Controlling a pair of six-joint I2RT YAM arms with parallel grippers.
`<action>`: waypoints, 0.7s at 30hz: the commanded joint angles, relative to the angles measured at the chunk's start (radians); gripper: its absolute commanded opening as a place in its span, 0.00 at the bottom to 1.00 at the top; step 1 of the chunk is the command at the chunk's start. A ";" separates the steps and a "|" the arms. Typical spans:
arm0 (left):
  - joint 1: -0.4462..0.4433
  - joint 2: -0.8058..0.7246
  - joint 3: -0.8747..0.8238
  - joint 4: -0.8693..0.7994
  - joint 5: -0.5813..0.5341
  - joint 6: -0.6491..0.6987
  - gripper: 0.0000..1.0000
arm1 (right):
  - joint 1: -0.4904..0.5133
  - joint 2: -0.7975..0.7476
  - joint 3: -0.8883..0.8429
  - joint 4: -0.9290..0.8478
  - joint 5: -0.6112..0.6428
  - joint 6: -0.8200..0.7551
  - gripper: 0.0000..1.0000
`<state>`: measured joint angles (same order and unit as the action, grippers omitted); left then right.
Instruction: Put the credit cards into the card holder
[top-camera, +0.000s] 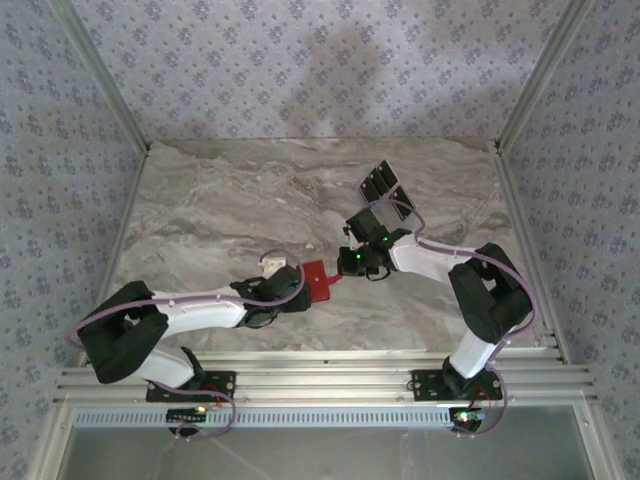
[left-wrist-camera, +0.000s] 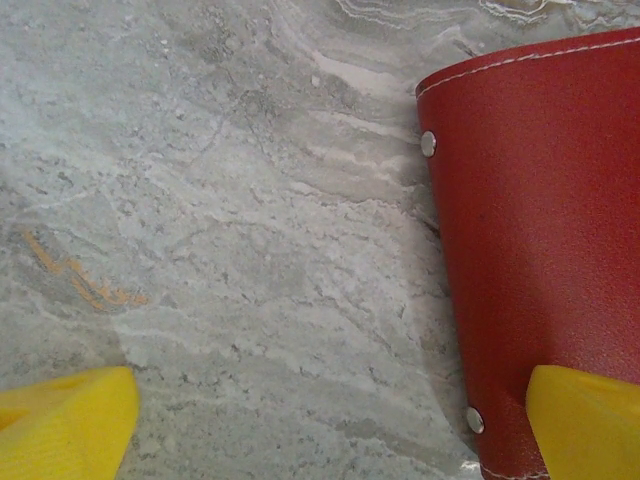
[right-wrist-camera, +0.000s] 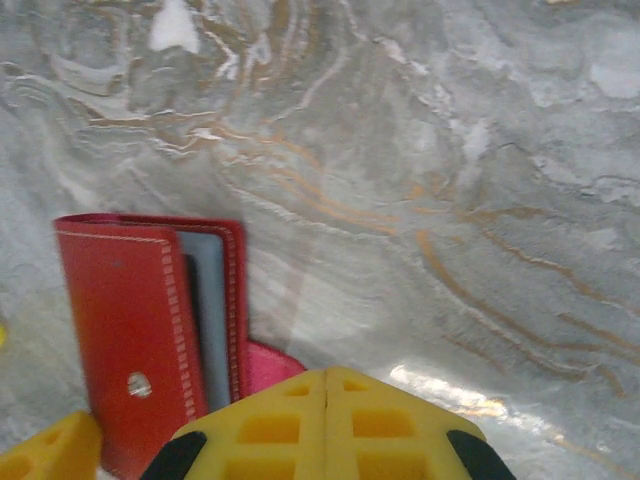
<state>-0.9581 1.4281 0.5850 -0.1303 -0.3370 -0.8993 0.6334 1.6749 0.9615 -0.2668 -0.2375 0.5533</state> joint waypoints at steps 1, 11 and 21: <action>-0.005 0.047 -0.003 -0.026 0.033 0.006 1.00 | 0.021 -0.034 0.038 -0.052 -0.021 0.012 0.00; -0.005 0.057 -0.002 -0.023 0.032 0.008 1.00 | 0.063 -0.017 0.062 -0.071 0.006 -0.005 0.00; -0.005 0.055 0.001 -0.028 0.030 0.010 1.00 | 0.038 -0.048 0.033 -0.105 0.047 -0.030 0.15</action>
<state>-0.9627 1.4422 0.5938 -0.1375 -0.3523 -0.8989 0.6819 1.6619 0.9993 -0.3302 -0.2134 0.5411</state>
